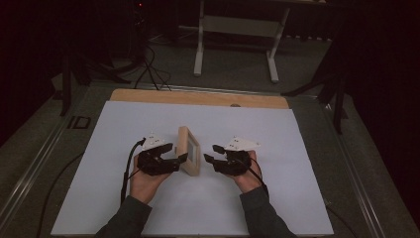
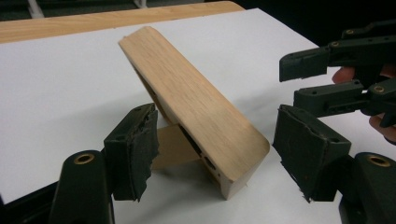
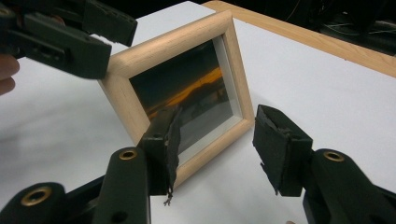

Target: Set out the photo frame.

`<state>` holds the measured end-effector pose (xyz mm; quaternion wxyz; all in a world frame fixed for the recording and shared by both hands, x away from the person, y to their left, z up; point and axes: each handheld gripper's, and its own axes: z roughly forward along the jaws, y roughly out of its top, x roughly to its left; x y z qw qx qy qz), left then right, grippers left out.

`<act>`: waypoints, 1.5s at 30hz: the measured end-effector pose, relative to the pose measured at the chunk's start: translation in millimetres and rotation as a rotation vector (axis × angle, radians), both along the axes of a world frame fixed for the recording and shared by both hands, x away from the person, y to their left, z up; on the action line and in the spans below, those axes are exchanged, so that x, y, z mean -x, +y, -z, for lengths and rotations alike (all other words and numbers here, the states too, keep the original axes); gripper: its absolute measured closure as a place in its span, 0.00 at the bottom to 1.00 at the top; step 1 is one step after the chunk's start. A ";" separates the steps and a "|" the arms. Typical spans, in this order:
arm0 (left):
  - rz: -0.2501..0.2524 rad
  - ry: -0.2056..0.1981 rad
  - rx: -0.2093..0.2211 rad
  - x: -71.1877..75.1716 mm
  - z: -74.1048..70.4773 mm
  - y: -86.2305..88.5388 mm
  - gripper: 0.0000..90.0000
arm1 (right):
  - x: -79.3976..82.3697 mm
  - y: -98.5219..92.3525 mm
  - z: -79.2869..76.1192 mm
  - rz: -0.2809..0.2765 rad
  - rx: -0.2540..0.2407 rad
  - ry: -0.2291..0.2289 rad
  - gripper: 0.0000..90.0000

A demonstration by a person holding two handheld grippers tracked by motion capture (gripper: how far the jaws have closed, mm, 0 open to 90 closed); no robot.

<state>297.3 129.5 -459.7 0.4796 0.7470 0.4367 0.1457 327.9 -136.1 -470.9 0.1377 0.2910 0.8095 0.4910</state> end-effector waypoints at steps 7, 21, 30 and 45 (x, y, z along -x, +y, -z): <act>0.001 0.008 -0.017 -2.4 4.7 -5.7 0.34 | -0.5 -1.6 -1.0 0.002 -0.002 -0.002 0.56; -0.005 0.039 -0.029 -9.0 17.6 -12.0 0.37 | -1.1 -4.0 -2.1 0.008 -0.008 -0.004 0.56; 0.002 0.050 -0.041 -9.8 21.9 -18.4 0.43 | -1.4 -4.6 -2.2 0.009 -0.008 -0.002 0.56; 0.001 0.063 -0.031 -9.5 20.0 -15.1 0.53 | -2.6 -9.4 -4.3 0.022 -0.021 -0.006 0.55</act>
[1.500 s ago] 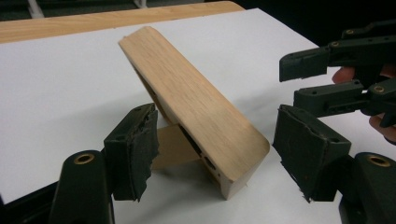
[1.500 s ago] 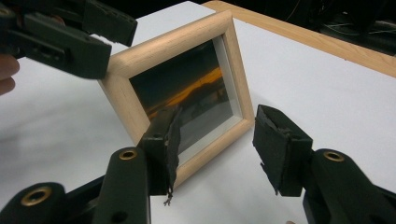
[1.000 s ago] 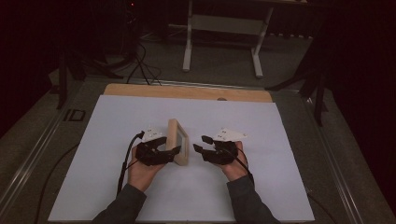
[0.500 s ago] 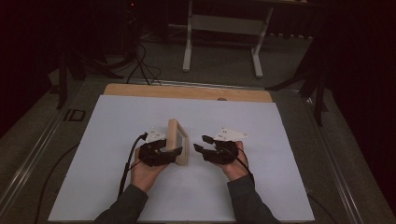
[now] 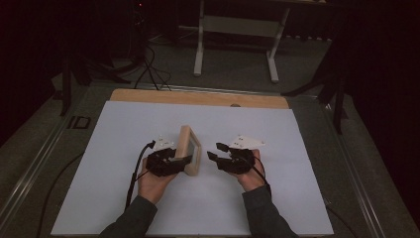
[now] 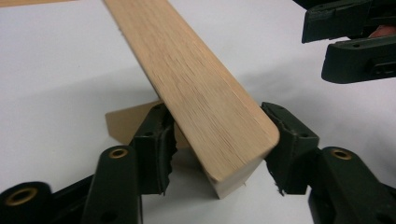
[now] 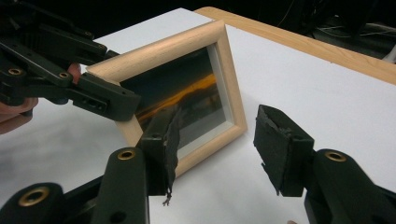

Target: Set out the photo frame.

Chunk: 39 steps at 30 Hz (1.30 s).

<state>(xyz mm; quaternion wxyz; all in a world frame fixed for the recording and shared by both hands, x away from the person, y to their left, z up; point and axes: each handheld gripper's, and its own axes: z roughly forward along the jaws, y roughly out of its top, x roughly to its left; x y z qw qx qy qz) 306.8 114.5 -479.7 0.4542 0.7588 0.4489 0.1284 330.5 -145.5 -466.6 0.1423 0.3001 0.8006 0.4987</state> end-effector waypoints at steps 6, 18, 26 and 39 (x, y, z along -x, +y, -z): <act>-0.007 -0.005 -0.006 0.7 -1.2 1.7 0.58 | -0.5 -2.9 -1.9 0.008 -0.007 -0.006 0.55; 0.003 -0.026 -0.013 3.6 -2.1 -0.8 0.67 | -1.0 -9.7 -7.3 0.026 -0.024 -0.019 0.55; 0.013 -0.033 -0.029 4.9 -2.8 -2.9 0.68 | -1.4 -13.6 -10.2 0.039 -0.033 -0.027 0.55; 0.050 -0.075 -0.087 10.3 -3.4 -10.9 0.68 | -1.1 -18.5 -14.7 0.054 -0.050 -0.038 0.55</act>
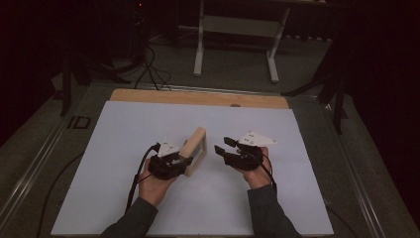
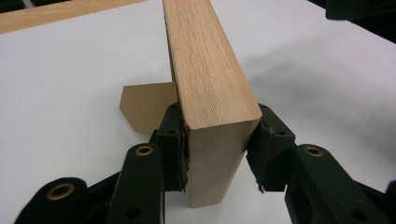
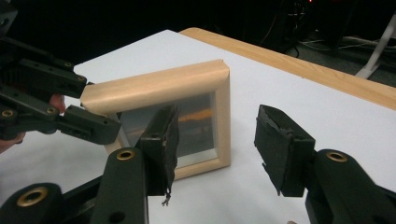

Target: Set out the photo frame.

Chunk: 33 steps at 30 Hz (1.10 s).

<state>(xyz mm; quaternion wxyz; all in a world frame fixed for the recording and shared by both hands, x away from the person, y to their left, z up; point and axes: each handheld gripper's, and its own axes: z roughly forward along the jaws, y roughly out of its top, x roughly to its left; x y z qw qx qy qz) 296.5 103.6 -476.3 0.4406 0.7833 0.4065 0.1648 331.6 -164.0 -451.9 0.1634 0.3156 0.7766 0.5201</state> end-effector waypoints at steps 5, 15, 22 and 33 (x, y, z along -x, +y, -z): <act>0.012 -0.013 -0.017 2.4 0.1 -3.0 0.68 | 0.2 -1.2 -1.1 0.004 -0.006 -0.003 0.55; 0.033 -0.044 -0.050 7.5 0.5 -9.3 0.68 | 0.2 -2.3 -2.1 0.005 -0.015 -0.006 0.56; 0.042 -0.052 -0.058 10.1 0.5 -11.7 0.68 | 0.4 -2.5 -2.7 0.007 -0.017 -0.012 0.56; 0.070 -0.060 -0.068 13.0 0.6 -14.7 0.68 | 0.4 -3.3 -3.1 0.015 -0.023 -0.017 0.56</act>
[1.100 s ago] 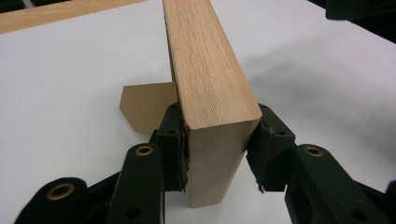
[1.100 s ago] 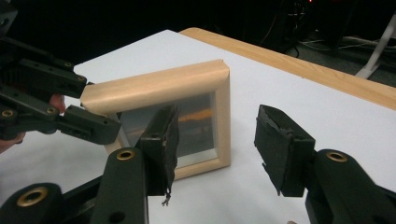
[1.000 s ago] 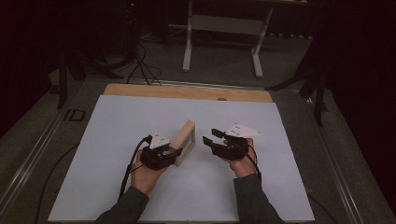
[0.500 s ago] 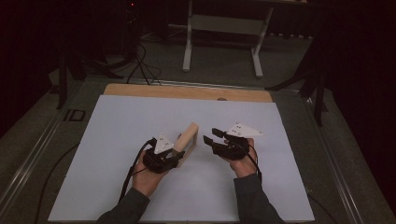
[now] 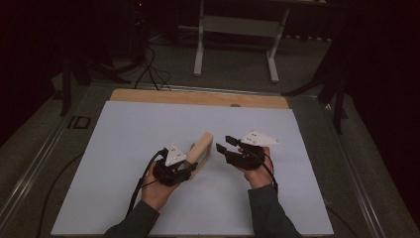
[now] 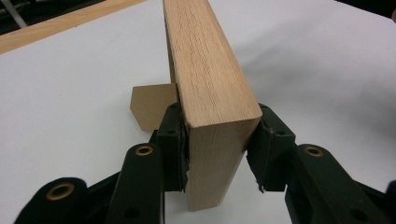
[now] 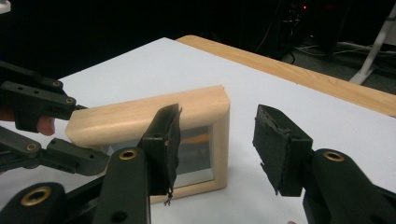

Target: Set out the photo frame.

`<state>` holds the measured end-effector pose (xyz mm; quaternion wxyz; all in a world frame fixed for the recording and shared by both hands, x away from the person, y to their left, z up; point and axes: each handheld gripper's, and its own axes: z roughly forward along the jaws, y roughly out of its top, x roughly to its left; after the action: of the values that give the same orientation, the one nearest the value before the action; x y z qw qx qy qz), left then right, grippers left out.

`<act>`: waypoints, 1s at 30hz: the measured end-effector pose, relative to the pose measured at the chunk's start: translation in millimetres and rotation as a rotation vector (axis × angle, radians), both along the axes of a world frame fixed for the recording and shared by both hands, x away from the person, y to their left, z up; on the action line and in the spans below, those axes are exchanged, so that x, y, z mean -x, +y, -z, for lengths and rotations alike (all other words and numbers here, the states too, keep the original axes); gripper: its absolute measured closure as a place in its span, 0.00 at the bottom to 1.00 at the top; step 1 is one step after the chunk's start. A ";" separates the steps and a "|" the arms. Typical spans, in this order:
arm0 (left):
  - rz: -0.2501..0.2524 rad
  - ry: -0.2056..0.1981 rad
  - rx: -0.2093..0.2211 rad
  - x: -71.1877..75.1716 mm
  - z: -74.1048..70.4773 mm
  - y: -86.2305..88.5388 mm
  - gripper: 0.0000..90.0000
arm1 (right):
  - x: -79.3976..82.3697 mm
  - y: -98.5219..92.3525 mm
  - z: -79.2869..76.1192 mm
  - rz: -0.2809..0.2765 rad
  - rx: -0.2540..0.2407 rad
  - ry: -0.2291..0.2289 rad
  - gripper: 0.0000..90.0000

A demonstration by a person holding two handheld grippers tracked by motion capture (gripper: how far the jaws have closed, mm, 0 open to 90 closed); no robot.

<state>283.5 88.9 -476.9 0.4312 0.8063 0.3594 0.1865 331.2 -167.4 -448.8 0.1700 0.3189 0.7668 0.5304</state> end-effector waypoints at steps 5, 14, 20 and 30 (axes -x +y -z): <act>0.007 -0.003 0.002 1.3 0.2 -1.4 0.68 | -0.1 0.0 0.1 0.001 0.000 0.000 0.56; 0.041 -0.016 0.000 5.5 0.8 -6.0 0.68 | 0.0 0.0 0.1 0.001 0.000 -0.001 0.59; 0.063 -0.022 -0.009 8.5 0.9 -9.3 0.68 | -0.3 -0.4 -0.1 0.004 0.003 -0.003 0.64; 0.122 -0.047 -0.019 14.8 1.7 -17.1 0.68 | 0.9 0.8 -1.2 0.019 0.027 -0.023 0.75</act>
<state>268.7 71.8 -478.6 0.4423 0.8261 0.2979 0.1821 330.4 -166.5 -447.5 0.1882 0.3177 0.7689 0.5219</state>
